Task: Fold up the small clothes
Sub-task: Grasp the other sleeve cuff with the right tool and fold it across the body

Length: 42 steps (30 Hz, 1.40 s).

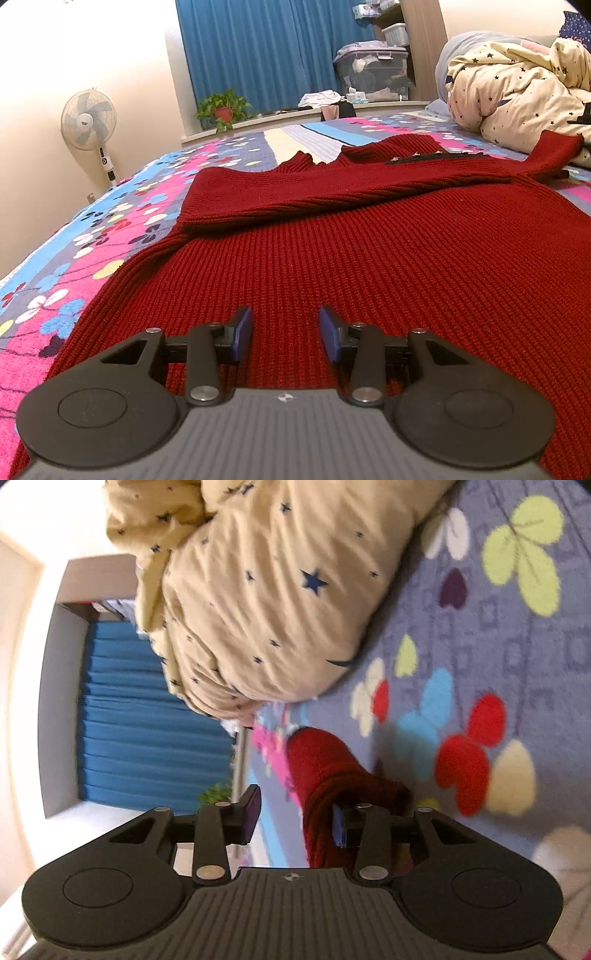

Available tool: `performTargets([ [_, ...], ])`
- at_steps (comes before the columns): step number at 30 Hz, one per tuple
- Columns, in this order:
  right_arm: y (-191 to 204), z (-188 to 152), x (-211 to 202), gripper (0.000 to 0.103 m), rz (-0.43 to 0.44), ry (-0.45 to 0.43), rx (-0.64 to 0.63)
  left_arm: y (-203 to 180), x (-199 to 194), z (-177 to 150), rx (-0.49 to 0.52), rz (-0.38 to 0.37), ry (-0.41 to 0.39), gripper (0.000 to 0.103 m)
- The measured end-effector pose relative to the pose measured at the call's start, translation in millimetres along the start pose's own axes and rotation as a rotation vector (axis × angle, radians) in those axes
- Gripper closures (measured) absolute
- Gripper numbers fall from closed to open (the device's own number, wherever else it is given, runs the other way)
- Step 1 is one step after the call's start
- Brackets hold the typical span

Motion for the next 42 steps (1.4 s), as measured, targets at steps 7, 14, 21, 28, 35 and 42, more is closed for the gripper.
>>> performTargets([
  [7, 53.6, -26.3, -24.9, 0.089, 0.137, -0.184, -0.334, 1.2, 0.4, -1.1, -0.009, -0.006, -0.006, 0.057],
  [14, -5.7, -9.7, 4.7, 0.058, -0.119, -0.089, -0.066, 0.7, -0.8, -0.8, -0.012, -0.008, -0.008, 0.057],
  [21, -15.5, 10.2, 3.1, 0.059, -0.16, -0.141, -0.024, 0.9, -1.1, -0.7, -0.013, -0.008, -0.007, 0.057],
  [28, -5.7, 6.1, -8.5, 0.088, -0.103, -0.175, -0.043, 0.5, -1.1, -0.5, -0.014, -0.01, -0.008, 0.057],
  [35, 81.7, -40.9, -31.6, 0.089, -0.33, -0.45, -0.478, 0.2, -1.2, -0.3, -0.012, -0.008, -0.008, 0.057],
  [42, 192.5, -305.6, -20.7, 0.088, 0.02, -0.377, -1.399, 0.1, -2.2, 1.1, -0.023, -0.013, -0.009, 0.057],
])
Point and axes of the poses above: each gripper's, at about its wrist camera, not at the fingertips, and x roughly the way its jaws point, y to its left, z to its top, the point moved 3 cm from there along x, roughly the way its jaws point, and after that the axes turned 10 degrees about -z, right-handed, at the moved point
